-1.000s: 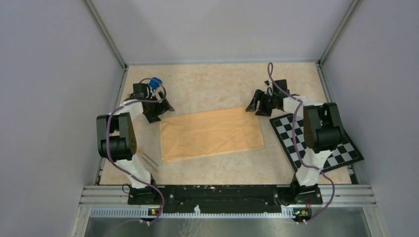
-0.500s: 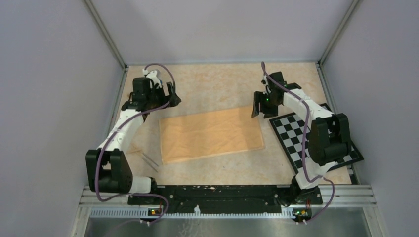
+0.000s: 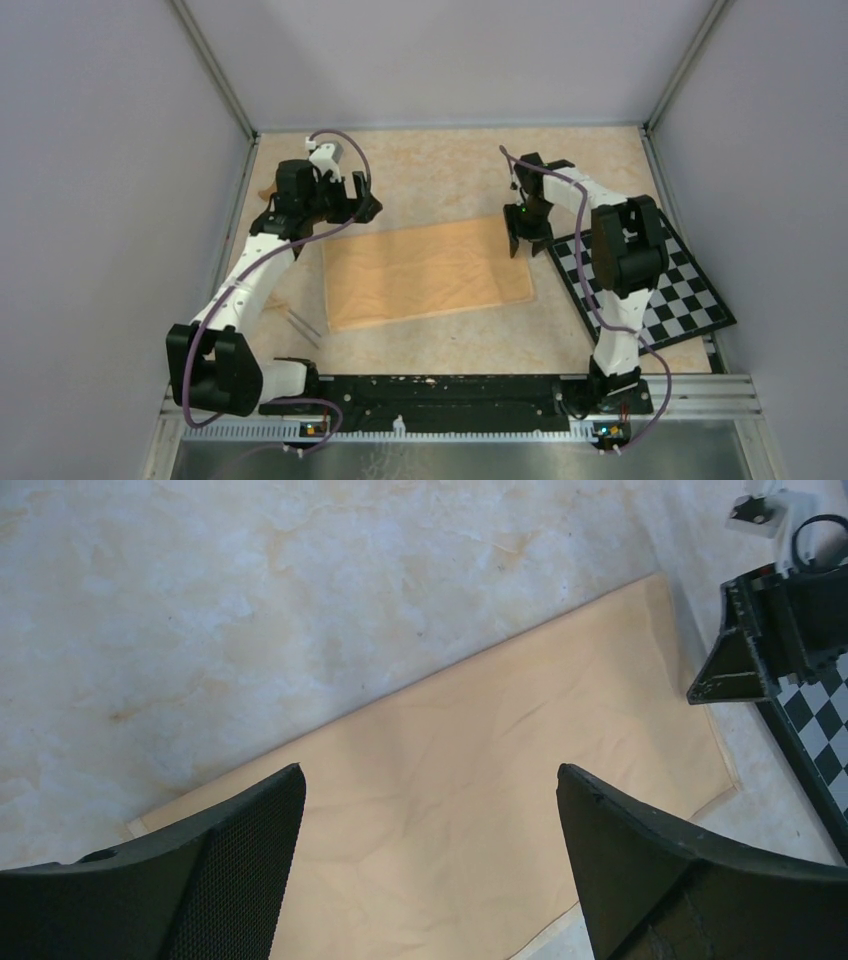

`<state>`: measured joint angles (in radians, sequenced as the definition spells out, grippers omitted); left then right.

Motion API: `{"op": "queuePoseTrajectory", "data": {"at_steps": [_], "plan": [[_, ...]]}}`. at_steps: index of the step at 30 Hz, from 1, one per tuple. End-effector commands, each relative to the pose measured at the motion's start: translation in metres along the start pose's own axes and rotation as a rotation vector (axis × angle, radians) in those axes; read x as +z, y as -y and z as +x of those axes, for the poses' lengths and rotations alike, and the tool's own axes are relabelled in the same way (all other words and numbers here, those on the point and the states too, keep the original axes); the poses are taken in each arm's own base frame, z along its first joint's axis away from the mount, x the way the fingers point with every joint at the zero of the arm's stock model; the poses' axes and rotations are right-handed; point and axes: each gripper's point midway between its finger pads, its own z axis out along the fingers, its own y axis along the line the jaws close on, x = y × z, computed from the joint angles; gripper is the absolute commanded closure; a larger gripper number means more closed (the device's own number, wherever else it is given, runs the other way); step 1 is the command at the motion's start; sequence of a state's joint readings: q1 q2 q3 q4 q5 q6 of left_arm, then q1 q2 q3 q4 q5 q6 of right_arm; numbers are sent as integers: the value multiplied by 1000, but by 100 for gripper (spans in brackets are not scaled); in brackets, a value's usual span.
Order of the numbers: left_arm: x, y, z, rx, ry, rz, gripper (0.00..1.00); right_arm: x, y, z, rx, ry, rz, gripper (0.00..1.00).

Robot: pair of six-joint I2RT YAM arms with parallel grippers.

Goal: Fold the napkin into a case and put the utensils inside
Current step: Pick up the rectangle-folded napkin from the center of the board.

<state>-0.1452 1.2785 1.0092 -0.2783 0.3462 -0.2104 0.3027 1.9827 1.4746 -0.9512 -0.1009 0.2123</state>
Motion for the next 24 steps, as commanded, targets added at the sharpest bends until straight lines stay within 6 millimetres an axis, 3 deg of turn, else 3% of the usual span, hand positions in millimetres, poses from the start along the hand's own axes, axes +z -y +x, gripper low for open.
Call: {"op": "queuePoseTrajectory", "data": {"at_steps": [1, 7, 14, 19, 22, 24], "plan": [[-9, 17, -19, 47, 78, 72, 1, 1, -4, -8, -15, 0, 50, 48], [-13, 24, -22, 53, 87, 103, 1, 17, -9, -6, -36, -31, 111, 51], [-17, 26, -25, 62, 101, 106, 1, 54, -9, 14, -43, -56, 142, 54], [-16, 26, -24, 62, 96, 109, 1, 64, -4, 10, -96, -12, 171, 80], [-15, 26, -23, 60, 93, 106, 1, 47, -6, -7, -177, 63, 203, 98], [-14, 25, -22, 59, 89, 104, 1, 26, -9, -22, -240, 133, 258, 100]]}}
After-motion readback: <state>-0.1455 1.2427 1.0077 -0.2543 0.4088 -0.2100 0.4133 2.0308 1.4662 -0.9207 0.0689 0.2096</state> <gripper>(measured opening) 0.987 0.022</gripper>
